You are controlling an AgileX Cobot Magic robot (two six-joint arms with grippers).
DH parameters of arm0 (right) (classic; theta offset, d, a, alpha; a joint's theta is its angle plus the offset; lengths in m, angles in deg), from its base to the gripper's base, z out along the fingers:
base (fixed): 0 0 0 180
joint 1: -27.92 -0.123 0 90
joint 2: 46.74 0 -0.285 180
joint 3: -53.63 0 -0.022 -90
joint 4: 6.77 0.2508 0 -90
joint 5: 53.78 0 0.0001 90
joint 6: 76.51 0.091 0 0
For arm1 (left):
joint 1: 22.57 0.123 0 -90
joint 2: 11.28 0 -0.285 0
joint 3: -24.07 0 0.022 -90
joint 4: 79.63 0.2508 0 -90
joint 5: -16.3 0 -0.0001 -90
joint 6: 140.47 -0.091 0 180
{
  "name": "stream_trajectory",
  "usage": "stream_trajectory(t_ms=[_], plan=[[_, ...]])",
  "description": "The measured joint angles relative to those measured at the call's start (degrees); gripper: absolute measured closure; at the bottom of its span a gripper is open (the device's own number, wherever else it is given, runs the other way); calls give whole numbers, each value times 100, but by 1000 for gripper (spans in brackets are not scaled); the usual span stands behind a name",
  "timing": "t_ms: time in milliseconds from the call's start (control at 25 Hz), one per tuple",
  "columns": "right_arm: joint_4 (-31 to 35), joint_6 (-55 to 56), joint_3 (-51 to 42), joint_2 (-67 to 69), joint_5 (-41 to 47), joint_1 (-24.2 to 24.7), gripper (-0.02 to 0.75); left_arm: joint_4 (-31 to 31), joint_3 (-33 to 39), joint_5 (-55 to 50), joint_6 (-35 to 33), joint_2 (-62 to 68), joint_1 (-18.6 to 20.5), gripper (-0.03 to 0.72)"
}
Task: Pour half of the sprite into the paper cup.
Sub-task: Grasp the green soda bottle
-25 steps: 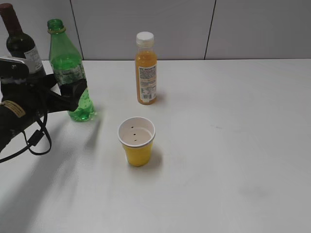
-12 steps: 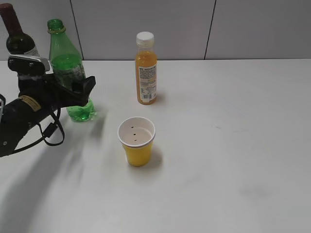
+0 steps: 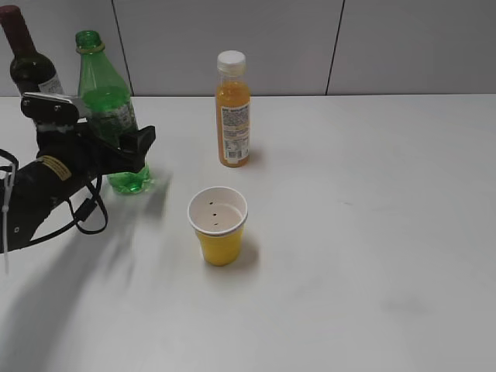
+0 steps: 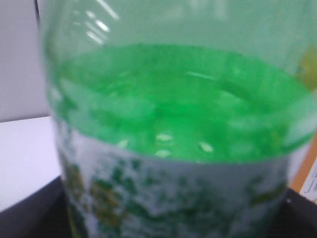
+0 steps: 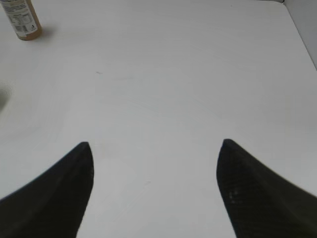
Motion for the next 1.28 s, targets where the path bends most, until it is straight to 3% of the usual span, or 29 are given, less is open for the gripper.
stream_trajectory(t_ms=[560,960,1280], plan=[[0,0,0,0,0,0,155,2,-333,-9,0,41,0,37],[0,0,0,0,0,0,155,77,-338,-16,0,41,0,197],[0,0,0,0,0,0,155,83,-338,-17,0,27,0,201]])
